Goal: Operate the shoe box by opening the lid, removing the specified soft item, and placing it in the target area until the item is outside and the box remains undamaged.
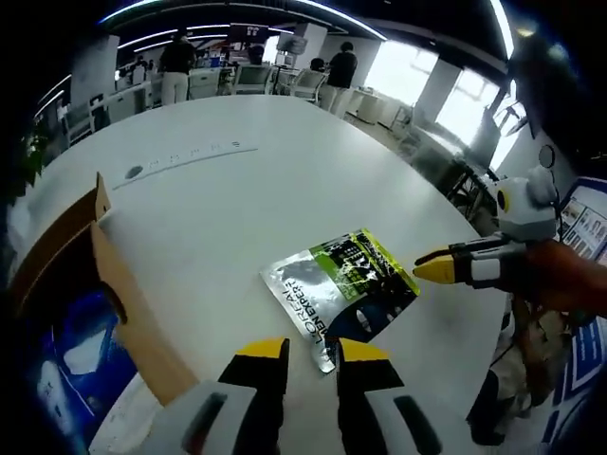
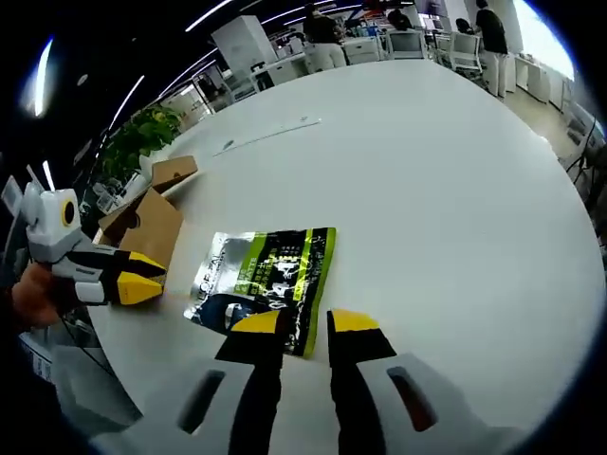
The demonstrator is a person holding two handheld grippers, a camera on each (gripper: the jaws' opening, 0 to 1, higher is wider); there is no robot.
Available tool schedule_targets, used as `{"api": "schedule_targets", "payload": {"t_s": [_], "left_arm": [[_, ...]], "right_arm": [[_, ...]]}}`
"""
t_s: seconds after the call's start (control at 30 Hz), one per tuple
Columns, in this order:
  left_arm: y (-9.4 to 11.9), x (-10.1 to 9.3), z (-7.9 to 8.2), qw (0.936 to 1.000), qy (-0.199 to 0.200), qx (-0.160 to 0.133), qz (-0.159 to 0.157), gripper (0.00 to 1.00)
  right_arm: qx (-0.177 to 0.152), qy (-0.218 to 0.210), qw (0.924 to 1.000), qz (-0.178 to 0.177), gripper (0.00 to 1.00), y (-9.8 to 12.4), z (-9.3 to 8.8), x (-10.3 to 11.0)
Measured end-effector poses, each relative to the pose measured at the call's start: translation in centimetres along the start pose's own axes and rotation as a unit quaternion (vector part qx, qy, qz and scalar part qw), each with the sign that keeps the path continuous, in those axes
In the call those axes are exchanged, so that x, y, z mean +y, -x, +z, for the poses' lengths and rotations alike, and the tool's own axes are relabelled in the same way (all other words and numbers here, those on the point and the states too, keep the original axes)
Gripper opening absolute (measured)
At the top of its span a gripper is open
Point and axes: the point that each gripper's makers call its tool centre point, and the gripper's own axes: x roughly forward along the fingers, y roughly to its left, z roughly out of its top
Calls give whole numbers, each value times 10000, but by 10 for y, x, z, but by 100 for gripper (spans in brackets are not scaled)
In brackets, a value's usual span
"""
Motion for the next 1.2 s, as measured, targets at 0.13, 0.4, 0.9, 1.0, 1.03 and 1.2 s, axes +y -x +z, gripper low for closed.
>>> {"api": "schedule_targets", "payload": {"t_s": [0.13, 0.4, 0.9, 1.0, 1.03, 1.2], "left_arm": [[8, -1, 6, 9999, -31, -157, -50, 21], [24, 7, 10, 9994, -39, -319, -93, 21], [61, 28, 15, 9982, -15, -577, -179, 21], [68, 36, 17, 9978, -2, -650, -150, 21], [75, 41, 18, 9974, 21, -713, -126, 21], [92, 56, 17, 9965, 72, -837, -43, 21]], "right_arm": [[-54, 48, 10000, 28, 17, 2, 7, 7], [-131, 123, 9998, 88, 17, 3, 14, 26], [-167, 262, 9993, 219, 16, -2, 24, 73], [-192, 306, 9990, 246, 16, -2, 28, 81], [-217, 348, 9988, 282, 16, -5, 32, 87], [-254, 491, 9977, 393, 16, -10, 39, 113]]}}
